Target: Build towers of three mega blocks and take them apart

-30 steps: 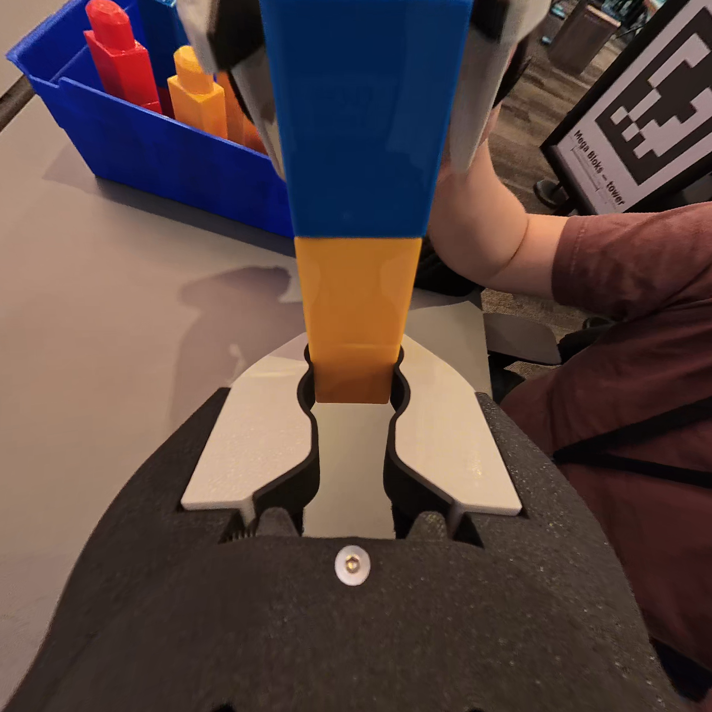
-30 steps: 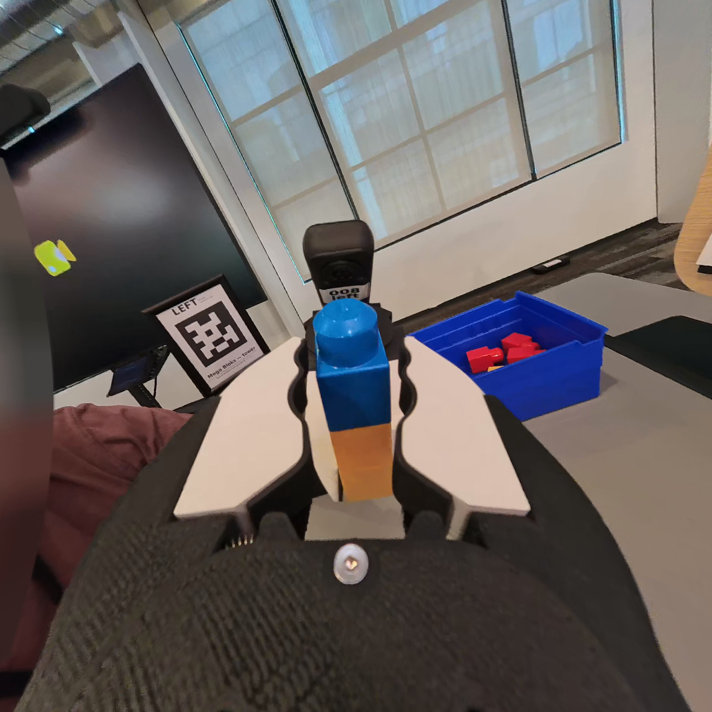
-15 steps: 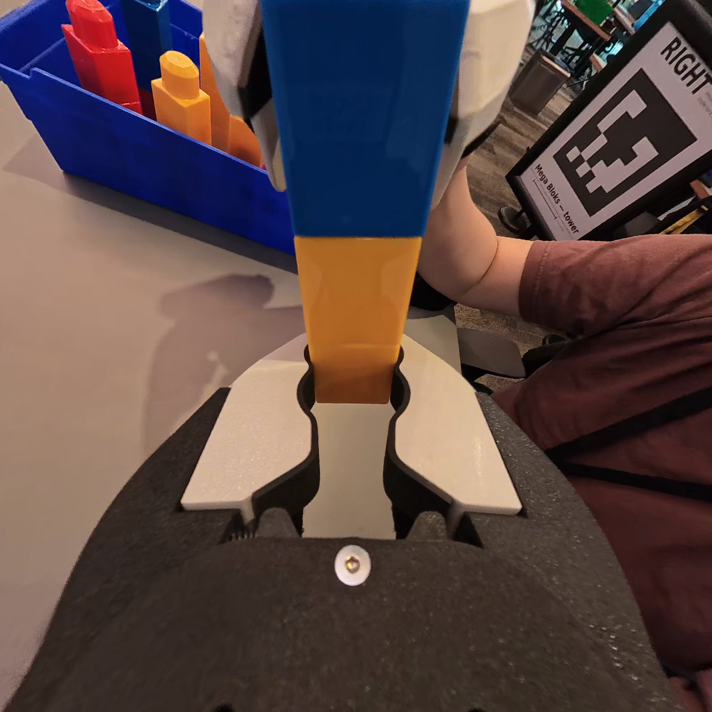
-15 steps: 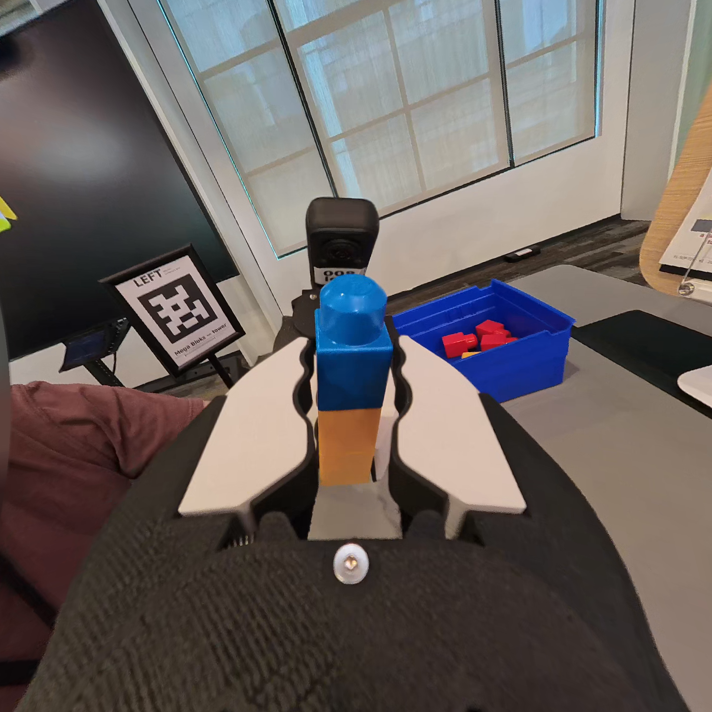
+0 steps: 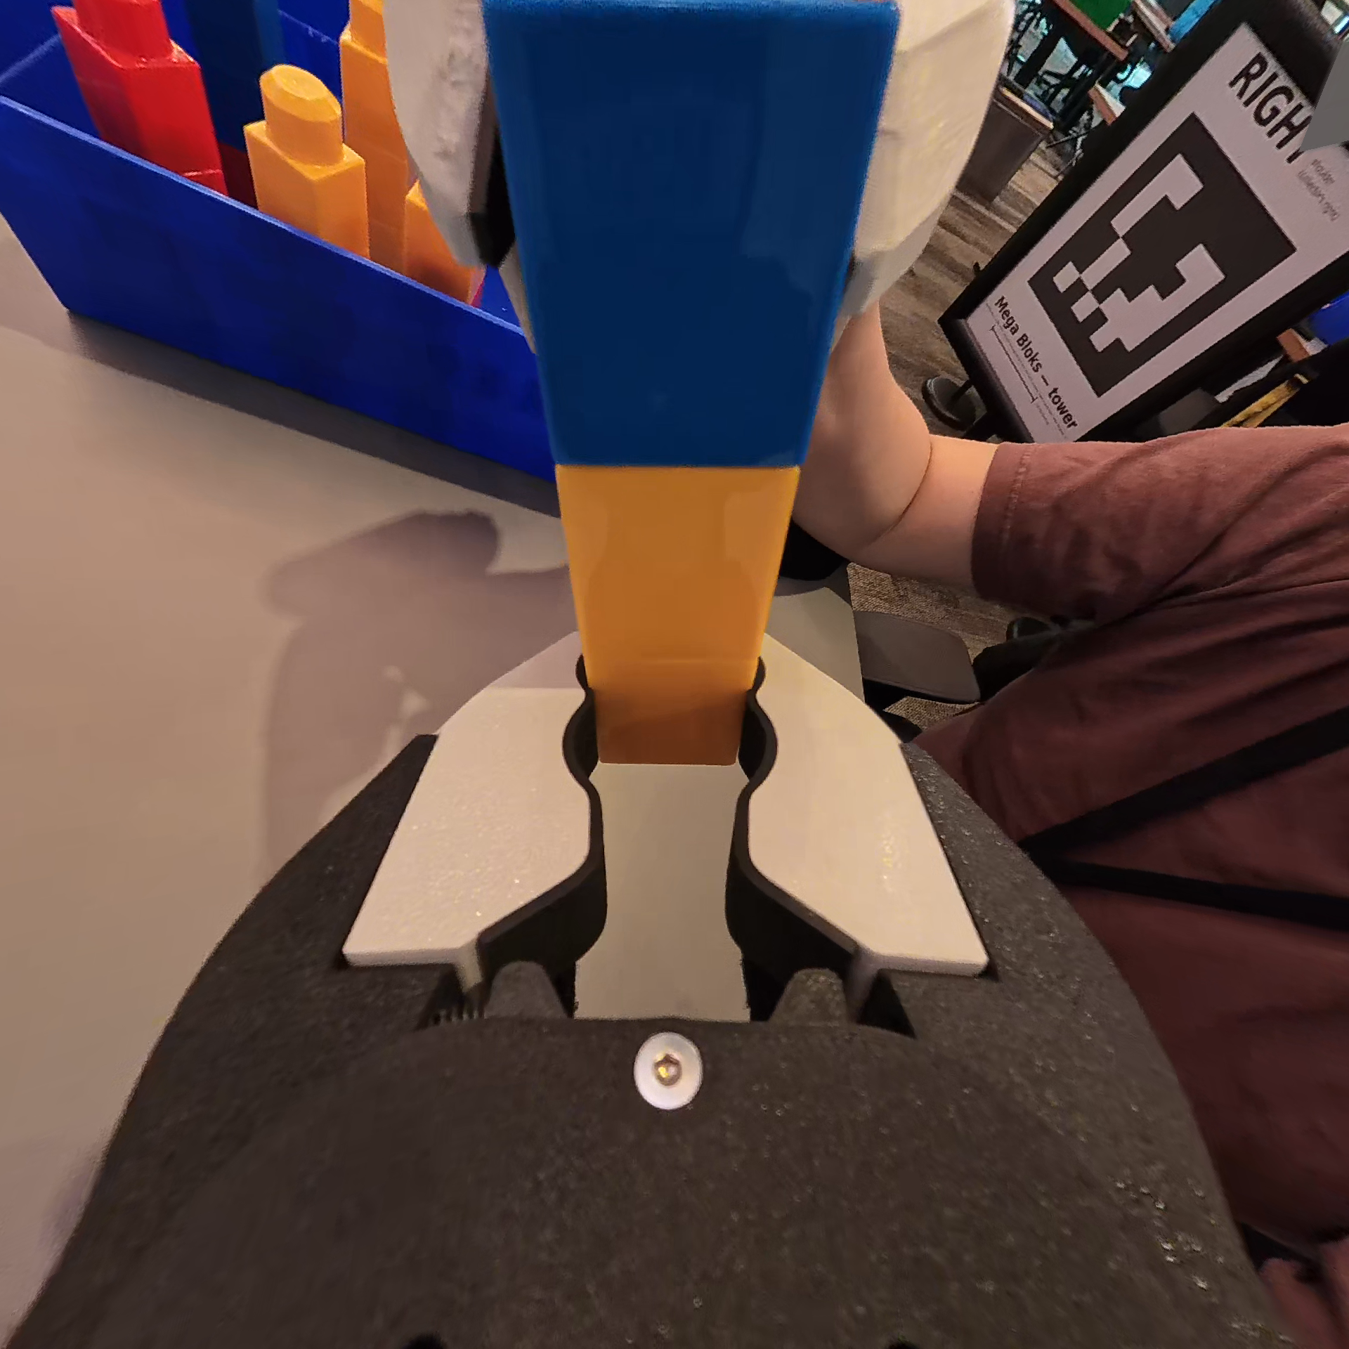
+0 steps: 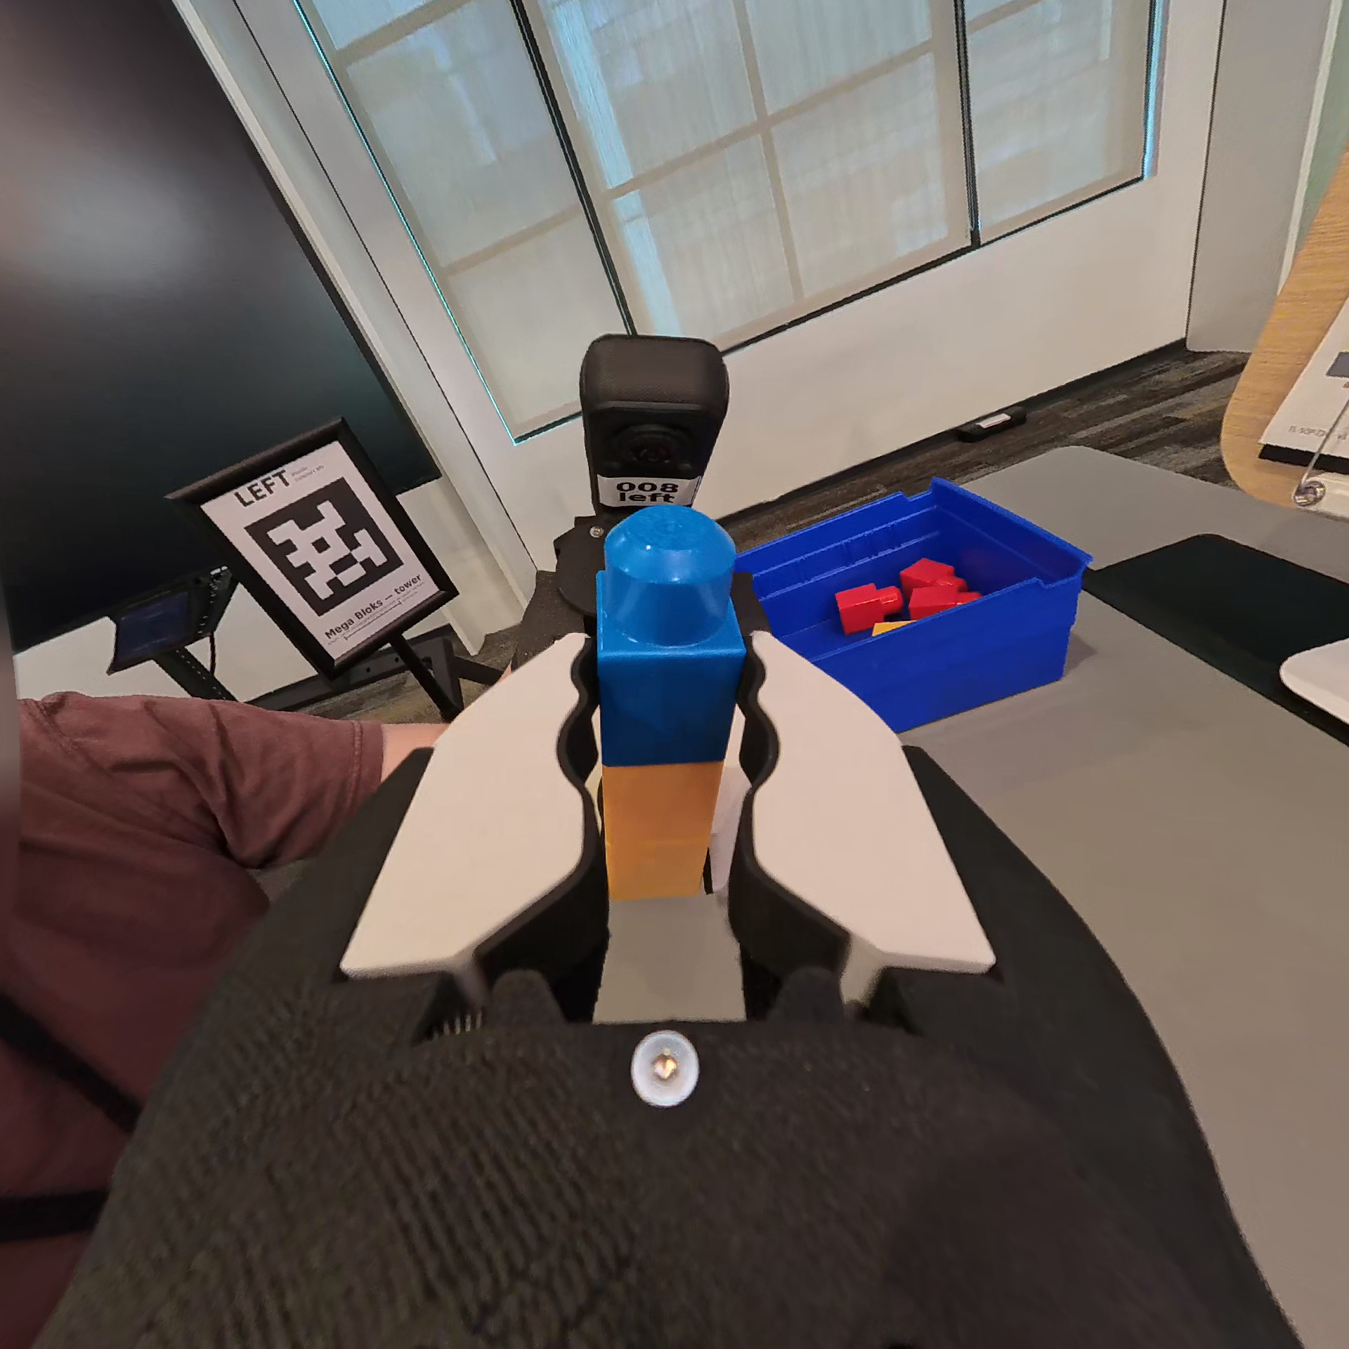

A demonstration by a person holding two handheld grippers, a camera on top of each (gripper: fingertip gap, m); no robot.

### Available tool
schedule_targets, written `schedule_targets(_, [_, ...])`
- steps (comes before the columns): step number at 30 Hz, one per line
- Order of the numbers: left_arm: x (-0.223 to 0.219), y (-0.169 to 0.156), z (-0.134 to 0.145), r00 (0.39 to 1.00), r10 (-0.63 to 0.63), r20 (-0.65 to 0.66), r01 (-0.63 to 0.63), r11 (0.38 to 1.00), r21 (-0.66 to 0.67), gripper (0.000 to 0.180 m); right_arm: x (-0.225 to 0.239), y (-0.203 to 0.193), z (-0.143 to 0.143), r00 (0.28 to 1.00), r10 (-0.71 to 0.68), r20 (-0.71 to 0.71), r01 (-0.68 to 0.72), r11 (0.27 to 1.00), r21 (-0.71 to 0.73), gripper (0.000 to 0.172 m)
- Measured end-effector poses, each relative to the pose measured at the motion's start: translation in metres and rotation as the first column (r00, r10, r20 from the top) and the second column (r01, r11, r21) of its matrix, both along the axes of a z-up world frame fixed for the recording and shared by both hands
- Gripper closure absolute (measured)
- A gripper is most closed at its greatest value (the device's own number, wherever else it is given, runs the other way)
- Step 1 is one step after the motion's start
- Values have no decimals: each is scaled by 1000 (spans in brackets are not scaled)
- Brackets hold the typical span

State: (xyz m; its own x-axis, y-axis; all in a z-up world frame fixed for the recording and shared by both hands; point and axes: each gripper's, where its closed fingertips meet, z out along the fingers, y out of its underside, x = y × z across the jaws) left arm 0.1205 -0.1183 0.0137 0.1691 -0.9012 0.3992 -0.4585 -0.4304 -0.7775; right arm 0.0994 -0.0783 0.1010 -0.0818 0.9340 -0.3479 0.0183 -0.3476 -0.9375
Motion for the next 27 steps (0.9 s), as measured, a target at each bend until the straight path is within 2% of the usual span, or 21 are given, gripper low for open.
schedule_targets(4, [-3, 5, 11, 998, 32, 54, -34, 999, 24, 145, -3, 3, 2, 999, -43, -16, 44, 997, 56, 132])
schedule_targets(6, [-6, 5, 21, 994, 43, 105, -44, 999, 13, 145, -7, 2, -7, 998, -54, 42, 50, 995, 82, 112])
schedule_targets(9, [-13, 10, 24, 992, 75, 99, -80, 996, 47, 145, -16, -9, -13, 998, 27, 49, -29, 999, 41, 123])
schedule_targets(10, [-13, 9, 24, 993, 73, 97, -78, 996, 45, 145, -17, -11, -15, 998, 49, 46, -50, 998, 26, 135])
schedule_targets(13, [-14, 11, 21, 994, 81, 73, -85, 995, 55, 145, -17, -11, -18, 996, 66, 54, -67, 998, 3, 136])
schedule_targets(18, [-12, 10, 23, 993, 73, 92, -78, 996, 49, 145, -15, -11, -22, 993, 48, 104, -53, 997, 49, 136])
schedule_targets(21, [-15, 7, 36, 985, 65, 161, -69, 998, 16, 145, -16, -14, -31, 983, 44, 177, -63, 993, 101, 112])
schedule_targets(23, [-19, 11, 37, 983, 88, 161, -95, 995, 38, 145, -18, -19, -27, 986, 74, 149, -88, 993, 85, 138])
schedule_targets(27, [-19, 6, 36, 986, 60, 154, -66, 997, 30, 145, -16, -21, -22, 988, 101, 117, -108, 993, 57, 137])
